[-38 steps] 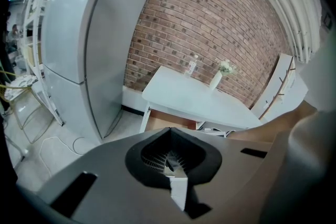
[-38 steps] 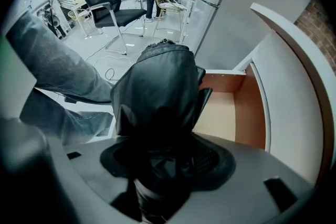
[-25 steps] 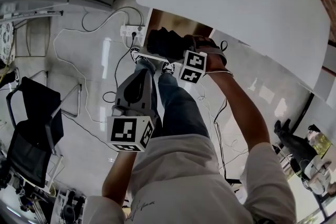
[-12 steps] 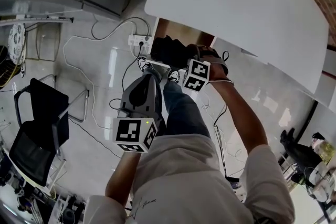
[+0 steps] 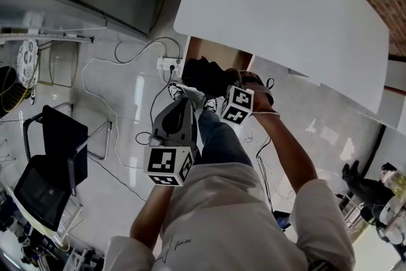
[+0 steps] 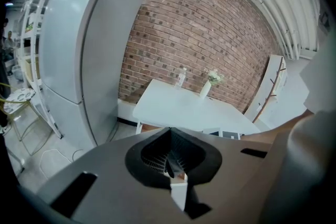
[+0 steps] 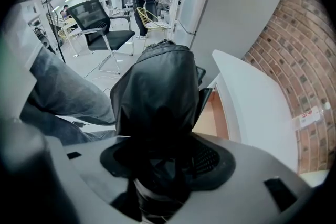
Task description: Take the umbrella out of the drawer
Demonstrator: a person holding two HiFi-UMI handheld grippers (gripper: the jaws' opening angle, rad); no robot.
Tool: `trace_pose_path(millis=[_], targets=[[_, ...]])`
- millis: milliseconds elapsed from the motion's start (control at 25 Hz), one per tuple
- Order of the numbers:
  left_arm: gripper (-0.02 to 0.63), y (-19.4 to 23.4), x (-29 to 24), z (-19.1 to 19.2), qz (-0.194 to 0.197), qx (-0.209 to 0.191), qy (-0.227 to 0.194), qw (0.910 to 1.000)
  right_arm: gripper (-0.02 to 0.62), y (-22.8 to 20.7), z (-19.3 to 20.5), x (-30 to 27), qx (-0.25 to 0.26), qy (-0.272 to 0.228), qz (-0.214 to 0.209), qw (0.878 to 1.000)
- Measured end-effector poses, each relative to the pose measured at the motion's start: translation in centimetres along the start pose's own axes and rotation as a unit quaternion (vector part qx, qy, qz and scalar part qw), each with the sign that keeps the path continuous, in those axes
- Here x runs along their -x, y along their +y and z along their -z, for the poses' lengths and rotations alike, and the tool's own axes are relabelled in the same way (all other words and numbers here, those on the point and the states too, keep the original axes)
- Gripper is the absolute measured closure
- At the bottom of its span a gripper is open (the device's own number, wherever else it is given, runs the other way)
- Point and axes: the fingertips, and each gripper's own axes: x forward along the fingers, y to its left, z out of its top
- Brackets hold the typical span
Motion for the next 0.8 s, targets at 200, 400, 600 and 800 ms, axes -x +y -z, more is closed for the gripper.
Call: trace_pose_path(millis=[200, 400, 600, 800], targets=[[0.589, -1.5, 0.4, -0.6, 0.009, -0.006, -0.008, 0.9999, 0.333, 0.2, 0.2, 1.6, -0.022, -0.008, 0.000, 1.000], [0.589, -2.2, 0.9, -1.4, 0.009, -0.009, -0.015, 0.9998, 0.333, 0.1, 0.2, 3.1, -0.025, -0.015, 0.002, 1.000], [0.589, -2.1, 1.6, -1.8, 0.008, -0.012, -0.020, 0.9997, 0.333, 0.1, 0.0, 4.2, -0.033, -0.021, 0.008, 0.999], [0.589, -2.1, 2.2, -2.6, 0.003, -0.020, -0.028, 0.9994, 0.333, 0.0, -0.6, 5.5, -0.054, -0.038, 0.006, 0.998]])
